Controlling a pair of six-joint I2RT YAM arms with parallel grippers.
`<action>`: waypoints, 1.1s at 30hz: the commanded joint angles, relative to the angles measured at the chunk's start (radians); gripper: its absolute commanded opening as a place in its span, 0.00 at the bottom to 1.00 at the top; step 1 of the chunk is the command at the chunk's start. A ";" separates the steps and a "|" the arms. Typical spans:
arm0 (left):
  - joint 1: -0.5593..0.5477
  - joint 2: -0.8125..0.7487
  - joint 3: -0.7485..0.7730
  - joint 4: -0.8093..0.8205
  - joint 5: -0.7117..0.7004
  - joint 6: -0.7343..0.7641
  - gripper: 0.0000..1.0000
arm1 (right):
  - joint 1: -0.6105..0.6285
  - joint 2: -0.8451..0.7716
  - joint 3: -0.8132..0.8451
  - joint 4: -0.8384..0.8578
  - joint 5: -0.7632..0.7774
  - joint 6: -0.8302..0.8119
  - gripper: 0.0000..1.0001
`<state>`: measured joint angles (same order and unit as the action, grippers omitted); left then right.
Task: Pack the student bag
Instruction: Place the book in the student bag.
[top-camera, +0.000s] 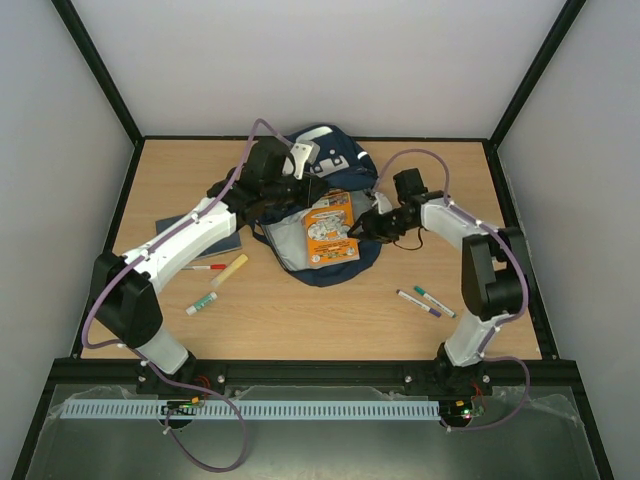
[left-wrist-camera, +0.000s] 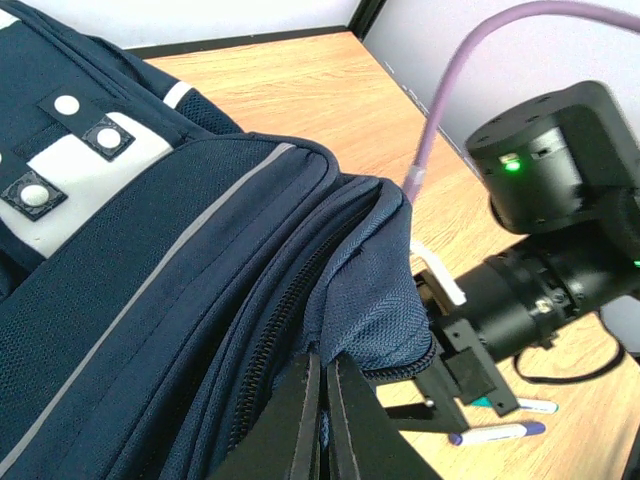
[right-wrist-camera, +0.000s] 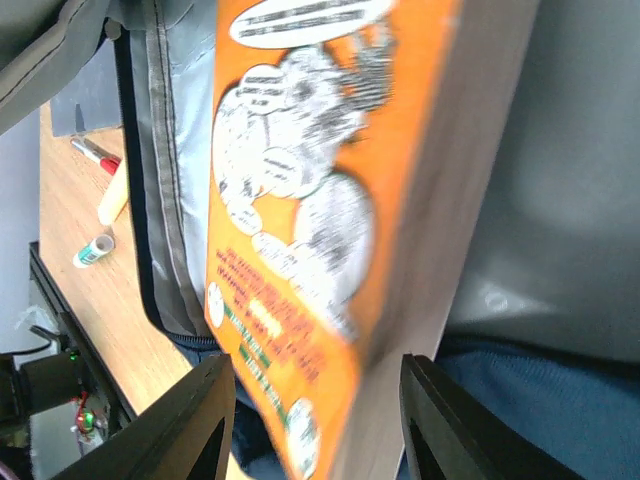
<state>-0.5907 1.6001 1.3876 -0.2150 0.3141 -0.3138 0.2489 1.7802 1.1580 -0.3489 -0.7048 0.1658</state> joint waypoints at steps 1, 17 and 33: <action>0.000 -0.062 0.000 0.062 -0.008 0.015 0.02 | 0.004 -0.109 -0.042 -0.091 0.067 -0.078 0.46; 0.000 -0.070 -0.001 0.065 0.015 0.007 0.02 | 0.256 -0.526 -0.323 0.017 0.553 -0.580 0.27; 0.000 -0.072 -0.004 0.064 0.020 0.009 0.03 | 0.433 -0.382 -0.291 0.120 0.822 -0.694 0.46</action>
<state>-0.5907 1.5818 1.3766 -0.2157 0.3149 -0.3099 0.6559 1.3758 0.8593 -0.2657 0.0330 -0.4908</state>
